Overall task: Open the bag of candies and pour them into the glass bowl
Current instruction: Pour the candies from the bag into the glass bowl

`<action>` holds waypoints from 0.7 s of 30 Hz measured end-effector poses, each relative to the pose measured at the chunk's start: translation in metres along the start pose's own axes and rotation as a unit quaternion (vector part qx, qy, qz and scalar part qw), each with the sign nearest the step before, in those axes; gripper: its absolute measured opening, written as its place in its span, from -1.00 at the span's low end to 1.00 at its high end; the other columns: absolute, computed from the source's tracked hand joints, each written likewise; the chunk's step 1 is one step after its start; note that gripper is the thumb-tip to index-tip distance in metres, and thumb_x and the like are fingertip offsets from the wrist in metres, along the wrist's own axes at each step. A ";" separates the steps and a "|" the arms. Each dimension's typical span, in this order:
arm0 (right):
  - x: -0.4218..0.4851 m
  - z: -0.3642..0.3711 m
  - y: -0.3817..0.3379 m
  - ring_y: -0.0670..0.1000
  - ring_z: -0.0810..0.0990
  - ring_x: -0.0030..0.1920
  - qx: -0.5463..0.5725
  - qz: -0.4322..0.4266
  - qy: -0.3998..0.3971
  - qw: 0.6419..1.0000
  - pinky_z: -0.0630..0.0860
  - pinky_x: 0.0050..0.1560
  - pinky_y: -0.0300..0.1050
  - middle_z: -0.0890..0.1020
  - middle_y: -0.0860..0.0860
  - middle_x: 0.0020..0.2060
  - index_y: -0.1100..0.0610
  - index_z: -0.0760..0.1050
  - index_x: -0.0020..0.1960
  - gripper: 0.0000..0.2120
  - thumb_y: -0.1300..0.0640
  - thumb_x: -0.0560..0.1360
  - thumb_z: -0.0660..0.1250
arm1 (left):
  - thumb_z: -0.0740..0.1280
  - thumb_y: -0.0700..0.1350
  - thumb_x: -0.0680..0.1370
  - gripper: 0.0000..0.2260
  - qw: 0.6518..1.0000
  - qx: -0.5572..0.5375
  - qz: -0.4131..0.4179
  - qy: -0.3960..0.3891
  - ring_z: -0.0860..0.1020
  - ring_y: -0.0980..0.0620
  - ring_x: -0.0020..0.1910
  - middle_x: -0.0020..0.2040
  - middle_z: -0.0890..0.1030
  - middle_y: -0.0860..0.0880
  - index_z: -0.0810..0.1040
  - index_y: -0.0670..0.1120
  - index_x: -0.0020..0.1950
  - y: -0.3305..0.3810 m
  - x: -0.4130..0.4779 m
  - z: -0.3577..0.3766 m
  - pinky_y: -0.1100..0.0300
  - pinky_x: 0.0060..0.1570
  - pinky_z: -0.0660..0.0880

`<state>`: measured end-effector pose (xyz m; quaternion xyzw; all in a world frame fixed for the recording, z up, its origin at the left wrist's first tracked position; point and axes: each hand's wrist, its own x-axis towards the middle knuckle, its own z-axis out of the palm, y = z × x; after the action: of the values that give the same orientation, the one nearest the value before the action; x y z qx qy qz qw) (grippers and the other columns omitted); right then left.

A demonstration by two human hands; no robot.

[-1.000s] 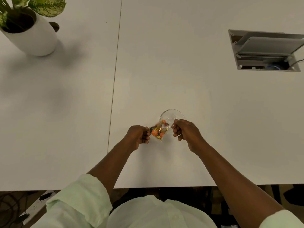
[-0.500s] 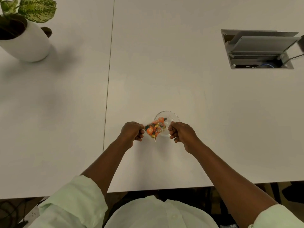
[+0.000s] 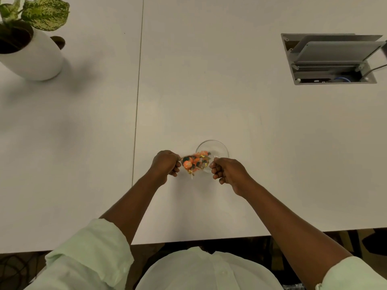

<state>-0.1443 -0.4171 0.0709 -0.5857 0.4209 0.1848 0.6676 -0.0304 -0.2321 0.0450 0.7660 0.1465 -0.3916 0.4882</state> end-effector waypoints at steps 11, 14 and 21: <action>0.002 0.001 -0.001 -0.01 0.55 -0.40 0.014 0.011 -0.009 1.000 0.34 -0.41 -0.18 0.62 0.05 -0.35 0.20 0.59 -0.12 -0.76 0.11 0.62 0.24 | 0.26 -0.26 0.53 -0.87 0.999 0.013 0.016 0.034 0.50 -0.05 -0.42 -0.31 0.58 -0.15 0.59 -0.25 -0.09 0.001 -0.003 0.000 0.14 -0.41 0.46; 0.003 0.001 -0.001 0.00 0.56 -0.41 0.017 0.013 -0.008 1.000 0.34 -0.41 -0.18 0.63 0.06 -0.34 0.20 0.58 -0.10 -0.78 0.13 0.61 0.24 | 0.26 -0.26 0.53 -0.87 0.999 0.010 0.021 0.040 0.51 -0.05 -0.41 -0.30 0.59 -0.16 0.60 -0.26 -0.08 0.001 -0.004 -0.001 0.14 -0.41 0.47; 0.005 0.001 -0.001 0.00 0.55 -0.41 0.017 0.014 -0.009 1.000 0.33 -0.42 -0.17 0.62 0.08 -0.33 0.19 0.57 -0.12 -0.79 0.14 0.60 0.23 | 0.25 -0.27 0.53 -0.86 0.999 0.015 0.017 0.041 0.50 -0.05 -0.43 -0.28 0.59 -0.18 0.59 -0.28 -0.06 -0.001 -0.004 -0.001 0.15 -0.43 0.48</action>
<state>-0.1407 -0.4174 0.0678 -0.5670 0.4257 0.1923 0.6784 -0.0337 -0.2304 0.0477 0.7908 0.1476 -0.3540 0.4769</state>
